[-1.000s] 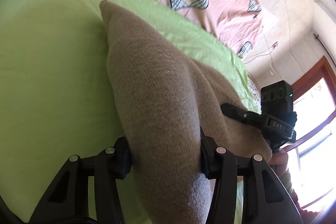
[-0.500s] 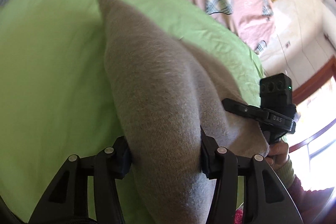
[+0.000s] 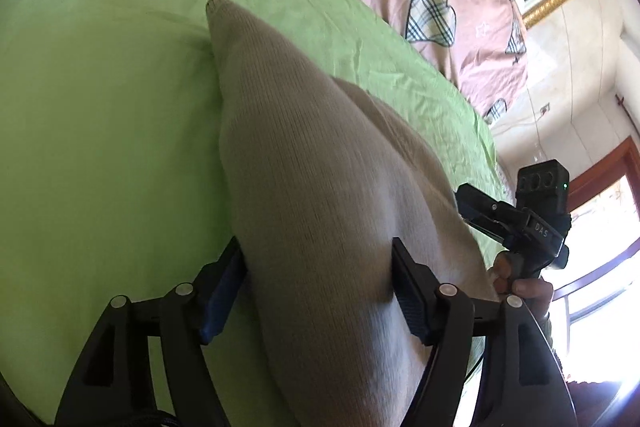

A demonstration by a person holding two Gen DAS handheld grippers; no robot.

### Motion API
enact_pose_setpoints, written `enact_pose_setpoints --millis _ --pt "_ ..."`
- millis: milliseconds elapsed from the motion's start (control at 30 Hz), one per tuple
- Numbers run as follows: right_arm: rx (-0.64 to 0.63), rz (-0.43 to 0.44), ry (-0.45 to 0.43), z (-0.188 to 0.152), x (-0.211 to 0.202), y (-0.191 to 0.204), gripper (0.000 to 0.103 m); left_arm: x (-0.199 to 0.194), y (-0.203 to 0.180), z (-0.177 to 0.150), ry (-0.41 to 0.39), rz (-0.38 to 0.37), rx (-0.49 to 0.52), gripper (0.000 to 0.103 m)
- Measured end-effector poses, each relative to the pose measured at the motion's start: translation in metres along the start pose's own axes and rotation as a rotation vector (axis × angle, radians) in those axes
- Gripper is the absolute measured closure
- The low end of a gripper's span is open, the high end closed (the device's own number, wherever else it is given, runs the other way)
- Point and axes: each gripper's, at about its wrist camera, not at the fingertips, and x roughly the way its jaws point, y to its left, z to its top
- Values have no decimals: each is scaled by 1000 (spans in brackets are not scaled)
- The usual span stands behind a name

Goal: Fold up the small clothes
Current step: 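Lower the folded bundle onto the sheet and open both grippers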

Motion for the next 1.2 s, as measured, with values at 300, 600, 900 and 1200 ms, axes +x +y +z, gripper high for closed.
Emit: enact_pose_setpoints --millis 300,600,900,1200 --pt "-1 -43 39 48 49 4 72 27 46 49 -11 -83 -171 28" --pt "-20 43 -49 49 24 8 92 38 37 100 -63 -25 -122 73" --pt "7 -50 -5 33 41 -26 93 59 42 119 -73 187 -64 94" --pt "15 -71 -12 33 40 -25 88 56 36 135 -95 346 -17 95"
